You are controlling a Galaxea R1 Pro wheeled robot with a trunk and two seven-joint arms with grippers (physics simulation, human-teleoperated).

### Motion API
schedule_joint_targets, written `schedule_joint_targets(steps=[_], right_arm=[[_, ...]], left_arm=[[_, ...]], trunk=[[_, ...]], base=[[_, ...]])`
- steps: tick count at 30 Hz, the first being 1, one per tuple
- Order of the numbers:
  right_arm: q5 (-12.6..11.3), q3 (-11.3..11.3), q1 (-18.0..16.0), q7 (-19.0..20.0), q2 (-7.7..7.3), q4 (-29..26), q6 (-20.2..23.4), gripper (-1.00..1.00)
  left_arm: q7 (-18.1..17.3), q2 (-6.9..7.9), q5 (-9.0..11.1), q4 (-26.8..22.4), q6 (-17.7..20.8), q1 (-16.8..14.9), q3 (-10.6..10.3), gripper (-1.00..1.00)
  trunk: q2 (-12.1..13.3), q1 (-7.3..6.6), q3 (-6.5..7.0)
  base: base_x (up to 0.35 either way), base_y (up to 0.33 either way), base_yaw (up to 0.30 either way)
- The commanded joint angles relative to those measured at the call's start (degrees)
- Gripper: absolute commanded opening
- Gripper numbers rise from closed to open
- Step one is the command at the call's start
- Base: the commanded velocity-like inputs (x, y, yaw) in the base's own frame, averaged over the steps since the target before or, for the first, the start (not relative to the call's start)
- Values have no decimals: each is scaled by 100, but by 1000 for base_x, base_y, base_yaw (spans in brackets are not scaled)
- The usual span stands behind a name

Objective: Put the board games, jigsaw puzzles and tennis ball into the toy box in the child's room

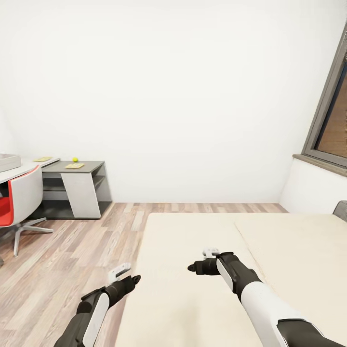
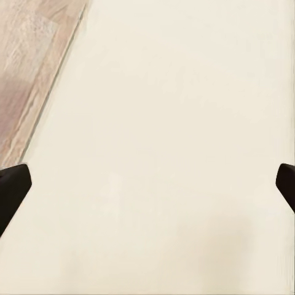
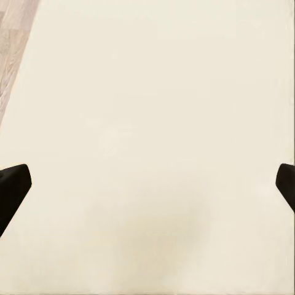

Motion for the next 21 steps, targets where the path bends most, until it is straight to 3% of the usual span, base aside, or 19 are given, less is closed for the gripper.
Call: schedule_joint_targets(steps=[1, 21], right_arm=[[19, 3, -2, 22, -1, -10, 26, 100], [19, 3, -2, 22, -1, -10, 26, 100]], left_arm=[[32, -6, 60, -10, 37, -3, 13, 100], [32, -6, 60, -10, 37, -3, 13, 100]], trunk=[[-4, 0, -7], [-4, 0, -7]], base=[[0, -274, 0], [0, -272, 0]])
